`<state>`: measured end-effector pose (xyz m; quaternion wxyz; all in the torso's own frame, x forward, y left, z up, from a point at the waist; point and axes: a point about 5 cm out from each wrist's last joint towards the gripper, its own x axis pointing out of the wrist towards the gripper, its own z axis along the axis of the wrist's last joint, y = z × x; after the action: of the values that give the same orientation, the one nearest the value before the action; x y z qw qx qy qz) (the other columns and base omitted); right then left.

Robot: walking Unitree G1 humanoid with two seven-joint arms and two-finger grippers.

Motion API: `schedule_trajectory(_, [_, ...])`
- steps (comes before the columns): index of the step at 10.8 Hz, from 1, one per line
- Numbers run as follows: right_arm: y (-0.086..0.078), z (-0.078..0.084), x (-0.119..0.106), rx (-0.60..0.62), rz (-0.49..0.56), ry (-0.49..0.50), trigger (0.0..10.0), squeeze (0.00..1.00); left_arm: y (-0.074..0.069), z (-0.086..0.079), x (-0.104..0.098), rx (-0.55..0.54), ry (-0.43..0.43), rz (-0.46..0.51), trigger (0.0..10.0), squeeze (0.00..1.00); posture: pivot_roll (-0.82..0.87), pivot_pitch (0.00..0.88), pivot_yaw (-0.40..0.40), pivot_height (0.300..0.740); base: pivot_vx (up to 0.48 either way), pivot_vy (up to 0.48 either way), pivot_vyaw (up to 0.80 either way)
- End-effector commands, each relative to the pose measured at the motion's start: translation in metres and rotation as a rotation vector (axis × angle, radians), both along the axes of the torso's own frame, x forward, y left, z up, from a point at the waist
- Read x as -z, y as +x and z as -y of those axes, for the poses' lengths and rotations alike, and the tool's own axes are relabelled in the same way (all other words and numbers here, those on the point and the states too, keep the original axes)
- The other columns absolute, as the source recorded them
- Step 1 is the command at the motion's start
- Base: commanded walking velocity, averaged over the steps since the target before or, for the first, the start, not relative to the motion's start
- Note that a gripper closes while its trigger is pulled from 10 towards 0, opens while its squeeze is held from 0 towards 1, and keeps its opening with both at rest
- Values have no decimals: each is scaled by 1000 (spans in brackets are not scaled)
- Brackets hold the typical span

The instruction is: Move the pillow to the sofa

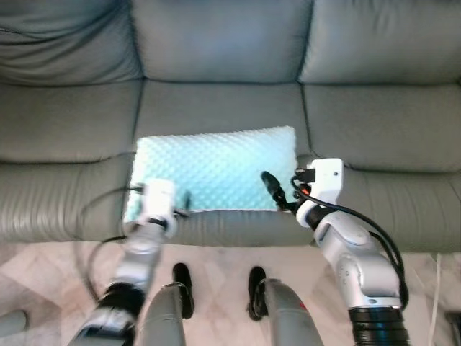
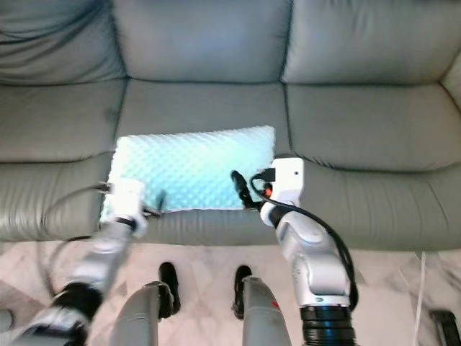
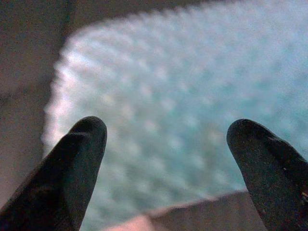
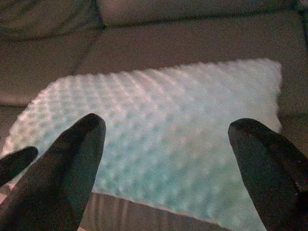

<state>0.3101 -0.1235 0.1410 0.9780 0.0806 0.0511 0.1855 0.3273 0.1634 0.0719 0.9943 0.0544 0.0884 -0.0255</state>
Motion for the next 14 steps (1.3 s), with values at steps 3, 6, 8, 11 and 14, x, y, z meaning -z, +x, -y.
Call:
schedule_trajectory(3, [-15, -1, 17, 2, -21, -32, 10000, 0, -24, -33, -16, -57, -11, 53, 10000, 0, -114, 216, 14, 740, 0, 0, 0])
schedule_trajectory(6, [-32, 10, 18, 71, 55, -130, 10000, 0, -45, -55, -19, -90, 49, 69, 10000, 0, -110, 151, 26, 740, 0, 0, 0])
schedule_trajectory(8, [-35, 27, 14, 108, 91, -174, 10000, 0, -46, -50, -27, -79, 52, 113, 10000, 0, -105, 108, 12, 740, 0, 0, 0])
schedule_trajectory(11, [-42, 36, -5, 216, 225, -230, 10000, 0, -65, -43, -30, -116, 62, 182, 10000, 0, -98, 69, -19, 740, 0, 0, 0])
schedule_trajectory(14, [-52, 46, -3, 307, 225, -243, 10000, 0, -62, -54, -44, -164, 98, 248, 10000, 0, -103, 84, -56, 740, 0, 0, 0])
